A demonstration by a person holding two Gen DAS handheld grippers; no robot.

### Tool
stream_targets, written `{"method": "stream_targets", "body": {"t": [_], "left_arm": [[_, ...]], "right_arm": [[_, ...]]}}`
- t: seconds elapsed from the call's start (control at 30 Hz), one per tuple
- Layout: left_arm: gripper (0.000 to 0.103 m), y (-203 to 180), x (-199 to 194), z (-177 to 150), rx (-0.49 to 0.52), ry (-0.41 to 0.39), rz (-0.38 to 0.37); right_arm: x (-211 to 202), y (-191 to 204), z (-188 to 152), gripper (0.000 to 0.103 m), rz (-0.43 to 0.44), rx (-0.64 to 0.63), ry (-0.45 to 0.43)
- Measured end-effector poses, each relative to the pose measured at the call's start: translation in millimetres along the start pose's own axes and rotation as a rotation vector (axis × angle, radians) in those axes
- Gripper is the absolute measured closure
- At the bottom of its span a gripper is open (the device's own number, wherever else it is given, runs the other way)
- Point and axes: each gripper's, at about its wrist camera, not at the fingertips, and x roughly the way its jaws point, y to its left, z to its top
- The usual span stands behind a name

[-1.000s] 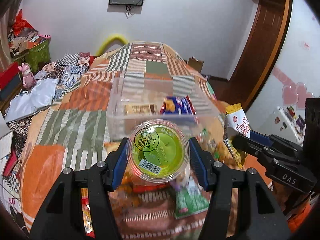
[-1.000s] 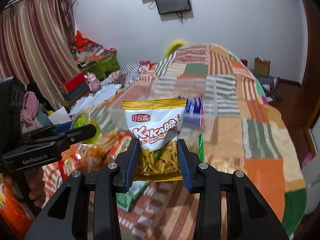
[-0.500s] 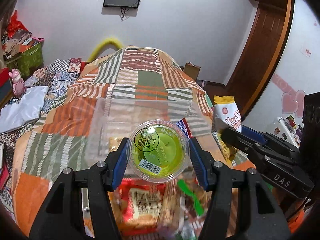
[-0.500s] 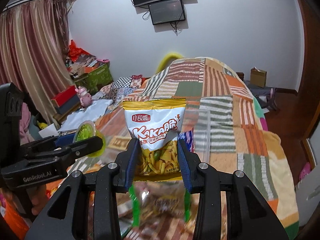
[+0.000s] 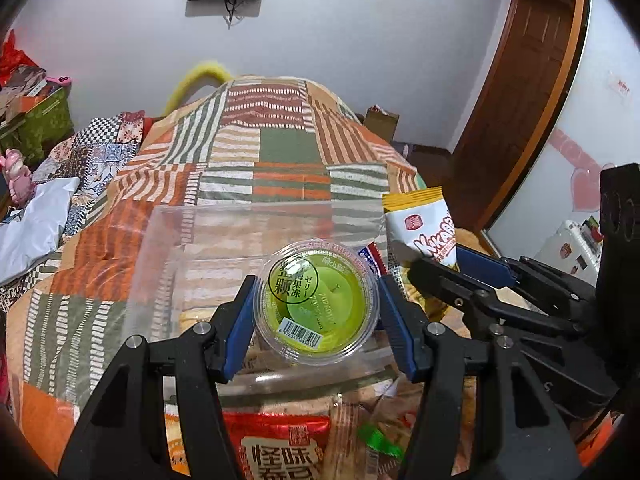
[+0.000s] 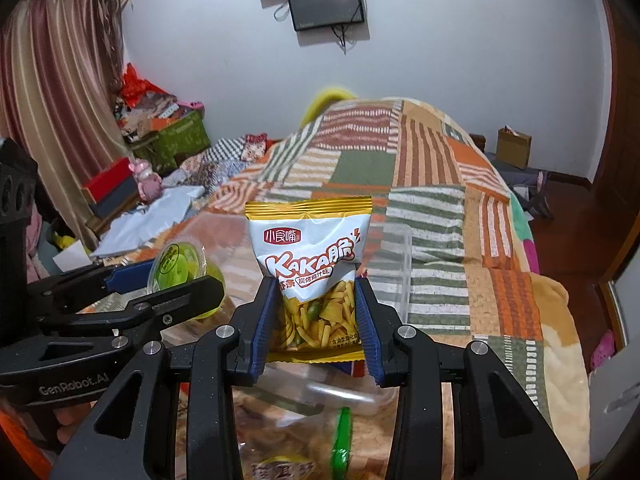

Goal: Organize snacks
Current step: 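Carry the jelly cup into the clear box with the left tool while the right tool places the Kaka bag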

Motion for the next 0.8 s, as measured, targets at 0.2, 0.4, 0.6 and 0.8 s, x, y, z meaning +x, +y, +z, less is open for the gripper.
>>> {"method": "stream_targets", "body": {"t": [0.2,0.4,0.6,0.8], "left_arm": [[0.045,3,18,-2,0.015,0.034,0.006],[0.045,4,32,-6,0.017,0.079,0.001],[0.045,5,41,-7,-0.001,0.129,-0.030],[0.042,2,41,-7,0.007,0.149,-0.018]], "right_arm": [[14,-10,-5,0.067,-0.009,0.003,0.049],[22,-11,-6,0.067,-0.020,-0.007,0.085],[23,-13,-9,0.067,-0.029,-0.011,0.110],[15,-15,-9,0.063,-0.022,-0.005,0.108]]}}
